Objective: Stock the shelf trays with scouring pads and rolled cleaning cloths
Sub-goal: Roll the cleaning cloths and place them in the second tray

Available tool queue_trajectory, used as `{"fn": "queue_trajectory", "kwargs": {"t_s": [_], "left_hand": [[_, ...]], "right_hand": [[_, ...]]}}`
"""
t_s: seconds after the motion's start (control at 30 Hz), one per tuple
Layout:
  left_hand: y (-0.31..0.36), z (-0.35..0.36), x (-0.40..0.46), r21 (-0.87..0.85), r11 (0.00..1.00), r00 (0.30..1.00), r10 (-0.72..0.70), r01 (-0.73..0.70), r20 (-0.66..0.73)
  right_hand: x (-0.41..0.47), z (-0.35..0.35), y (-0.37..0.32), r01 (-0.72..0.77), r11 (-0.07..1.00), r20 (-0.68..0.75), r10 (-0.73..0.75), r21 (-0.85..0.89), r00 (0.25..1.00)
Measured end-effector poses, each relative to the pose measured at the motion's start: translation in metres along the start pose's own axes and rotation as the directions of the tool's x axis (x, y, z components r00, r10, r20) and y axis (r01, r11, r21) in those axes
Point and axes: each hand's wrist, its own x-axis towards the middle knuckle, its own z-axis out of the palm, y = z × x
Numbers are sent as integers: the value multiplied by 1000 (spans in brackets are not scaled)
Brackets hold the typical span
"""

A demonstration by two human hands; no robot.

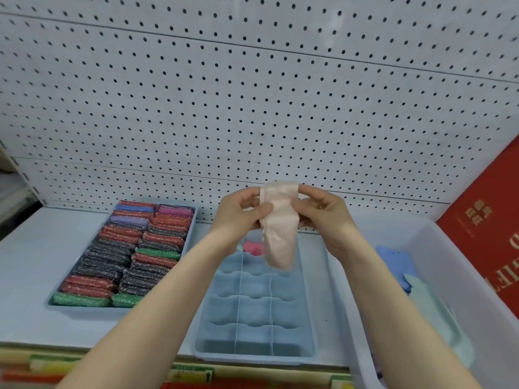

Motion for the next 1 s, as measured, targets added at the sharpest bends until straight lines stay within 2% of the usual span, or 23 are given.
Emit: {"fn": "queue_trajectory", "kwargs": {"t_s": [0.07,0.17,0.27,0.4,0.53,0.6,0.67,0.7,0.77,0.8,0.87,0.93,1.0], "left_hand": [[9,1,1,-12,993,992,115,-116,-53],[23,-1,-1,-44,962,961,268,-271,-63],[26,-4,1,-46,943,944,327,-330,-51],[24,-6,3,-47,947,947,314,-318,-70],[19,-11,5,-84,975,978,203,-206,-41],[8,-20,5,66,969,972,236,-236,9],[-4,-24,-3,322,876,931,311,-359,192],[-8,-23,-7,394,824,908,319,-408,272],[-16,-20,-11,377,806,883,358,-456,303],[-19,-17,-12,337,826,886,373,-452,275],[-21,-13,-12,227,908,929,312,-353,197],[-22,-10,-12,120,973,975,183,-199,130],[-24,-10,-11,-21,997,994,71,-69,89]], "right_hand": [[2,0,-10,155,987,33,-154,-34,988],[1,-2,-22,252,967,123,-245,-45,962],[-3,-4,-22,138,983,191,-159,120,969],[-7,4,-6,42,999,257,-36,-15,966],[-6,13,-1,-18,999,152,23,-36,988],[-5,14,-1,-77,997,69,78,-10,995],[-5,15,0,-156,987,35,155,41,987],[-7,16,-1,-203,976,49,199,78,979],[-8,18,-5,-303,942,108,289,147,951],[-9,18,-8,-347,921,140,325,180,935],[-9,18,-14,-390,897,161,362,209,918],[-7,13,-13,-315,947,68,311,64,948],[-6,7,-6,-142,977,-53,136,-159,989]]}}
